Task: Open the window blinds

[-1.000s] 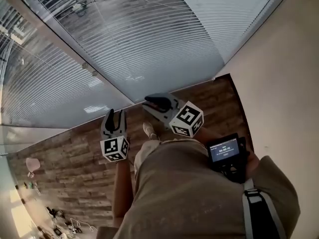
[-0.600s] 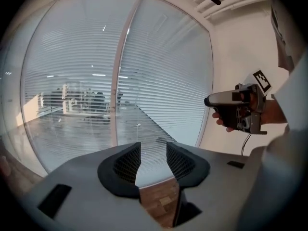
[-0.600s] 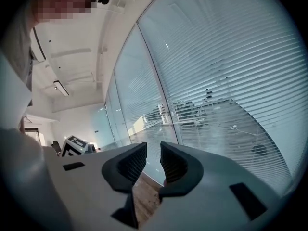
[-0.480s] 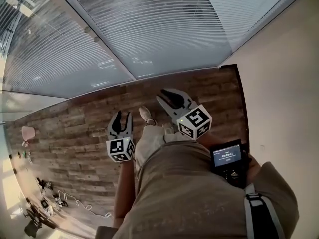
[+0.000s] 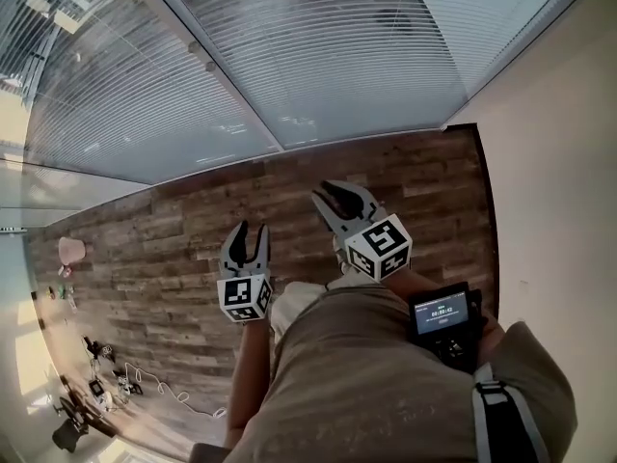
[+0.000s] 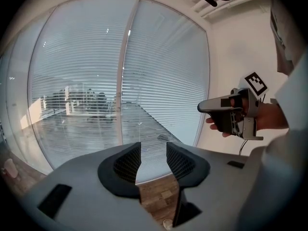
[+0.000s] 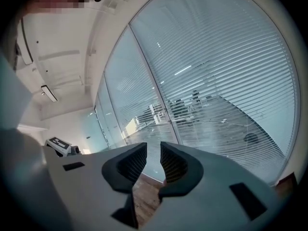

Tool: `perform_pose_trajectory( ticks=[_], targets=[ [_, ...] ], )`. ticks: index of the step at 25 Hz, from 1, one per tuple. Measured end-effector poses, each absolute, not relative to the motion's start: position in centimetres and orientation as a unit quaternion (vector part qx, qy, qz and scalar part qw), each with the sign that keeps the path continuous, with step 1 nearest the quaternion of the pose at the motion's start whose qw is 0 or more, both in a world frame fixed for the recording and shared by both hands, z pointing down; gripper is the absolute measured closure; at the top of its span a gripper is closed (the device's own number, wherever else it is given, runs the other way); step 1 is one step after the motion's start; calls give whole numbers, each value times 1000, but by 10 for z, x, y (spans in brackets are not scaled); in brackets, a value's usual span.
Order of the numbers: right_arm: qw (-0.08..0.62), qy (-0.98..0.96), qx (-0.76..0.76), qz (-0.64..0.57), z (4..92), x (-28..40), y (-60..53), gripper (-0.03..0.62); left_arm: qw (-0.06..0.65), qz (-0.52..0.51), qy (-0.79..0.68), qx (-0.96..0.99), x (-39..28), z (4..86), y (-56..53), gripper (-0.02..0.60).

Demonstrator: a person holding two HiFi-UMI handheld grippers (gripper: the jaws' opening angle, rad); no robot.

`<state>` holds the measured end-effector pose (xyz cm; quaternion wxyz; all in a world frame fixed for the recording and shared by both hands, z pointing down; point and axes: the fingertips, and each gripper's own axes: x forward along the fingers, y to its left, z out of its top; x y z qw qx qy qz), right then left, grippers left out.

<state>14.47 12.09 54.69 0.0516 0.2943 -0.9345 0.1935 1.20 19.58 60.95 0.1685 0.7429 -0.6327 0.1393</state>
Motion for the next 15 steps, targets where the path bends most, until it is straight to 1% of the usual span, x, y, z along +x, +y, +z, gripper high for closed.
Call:
perform_pose_trajectory(
  ticks=[8,15],
  targets=[
    [66,-930,307,193,546,89,177,517,160,110,-619,761,-27,593,244,419],
    [67,-935,303,174,534,22,261,517,148,90,-617,768,-93,574,326,419]
  ],
)
